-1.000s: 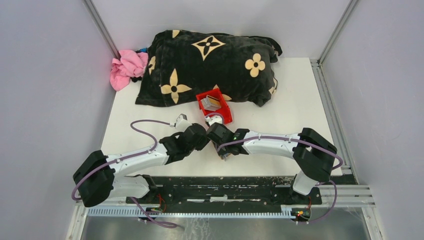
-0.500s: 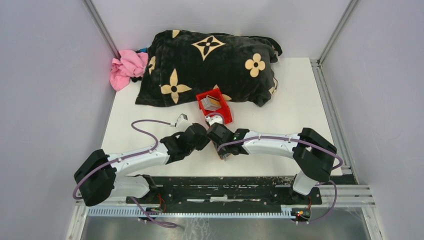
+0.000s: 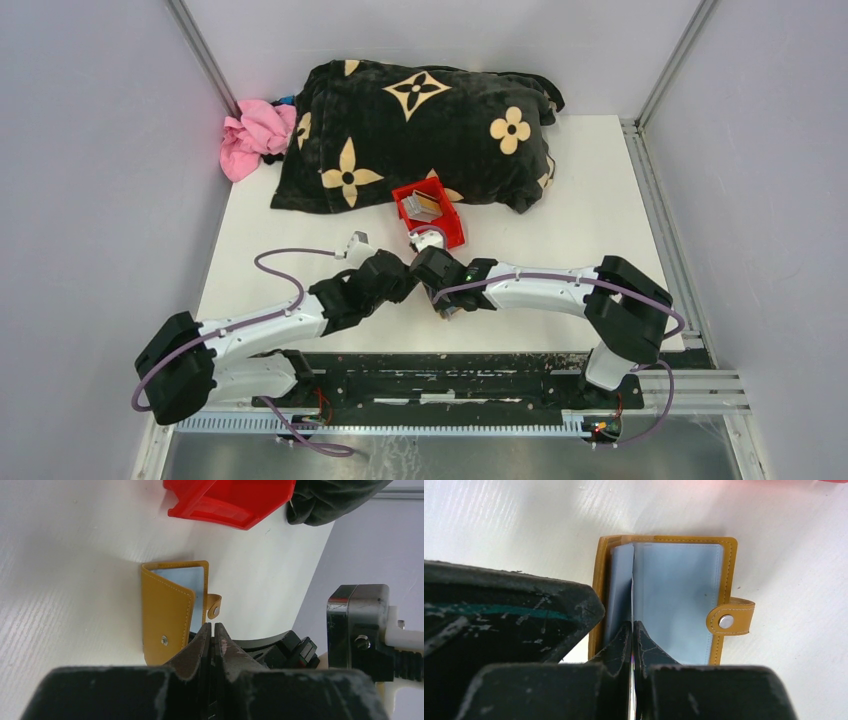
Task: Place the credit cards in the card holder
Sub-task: Open the card holder at the center of the board.
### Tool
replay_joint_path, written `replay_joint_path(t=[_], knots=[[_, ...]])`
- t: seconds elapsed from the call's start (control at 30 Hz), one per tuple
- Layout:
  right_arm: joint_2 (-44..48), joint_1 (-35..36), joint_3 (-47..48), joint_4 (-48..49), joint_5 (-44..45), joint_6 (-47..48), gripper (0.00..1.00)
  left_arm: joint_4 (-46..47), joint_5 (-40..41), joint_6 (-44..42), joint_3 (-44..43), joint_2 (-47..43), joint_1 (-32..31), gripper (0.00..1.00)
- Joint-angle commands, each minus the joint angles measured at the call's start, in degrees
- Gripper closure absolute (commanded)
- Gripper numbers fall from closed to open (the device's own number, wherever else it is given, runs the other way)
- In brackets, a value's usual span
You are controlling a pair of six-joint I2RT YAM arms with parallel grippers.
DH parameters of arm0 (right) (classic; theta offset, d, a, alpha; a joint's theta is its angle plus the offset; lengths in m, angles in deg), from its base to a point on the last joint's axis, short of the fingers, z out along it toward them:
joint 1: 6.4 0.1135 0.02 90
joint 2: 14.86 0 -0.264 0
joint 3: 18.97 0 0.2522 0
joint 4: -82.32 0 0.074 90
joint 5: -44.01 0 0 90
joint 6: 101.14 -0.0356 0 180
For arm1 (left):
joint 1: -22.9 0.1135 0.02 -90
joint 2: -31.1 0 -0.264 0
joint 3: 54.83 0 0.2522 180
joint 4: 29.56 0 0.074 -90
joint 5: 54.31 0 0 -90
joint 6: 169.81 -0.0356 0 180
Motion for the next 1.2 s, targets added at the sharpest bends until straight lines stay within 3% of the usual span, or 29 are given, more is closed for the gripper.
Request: replay_joint_path(t=[0.0, 0.63, 1.17], knots=[[-1.1, 1.3, 0.3, -0.5, -0.3, 0.3, 0.99, 8.7, 0.6, 4.4, -1.5, -0.7, 0.1, 0.88], [-0.4, 1.6, -0.6, 0.5, -0.7, 0.3, 0.99, 12.8, -3.3, 3.4, -2.6, 9.9, 0.3, 0.88], [-1.1, 1.6, 0.0, 0.2, -0.7, 0.9, 0.99, 13.0, -4.2, 2.1, -7.3, 10.9, 0.3, 0.87]])
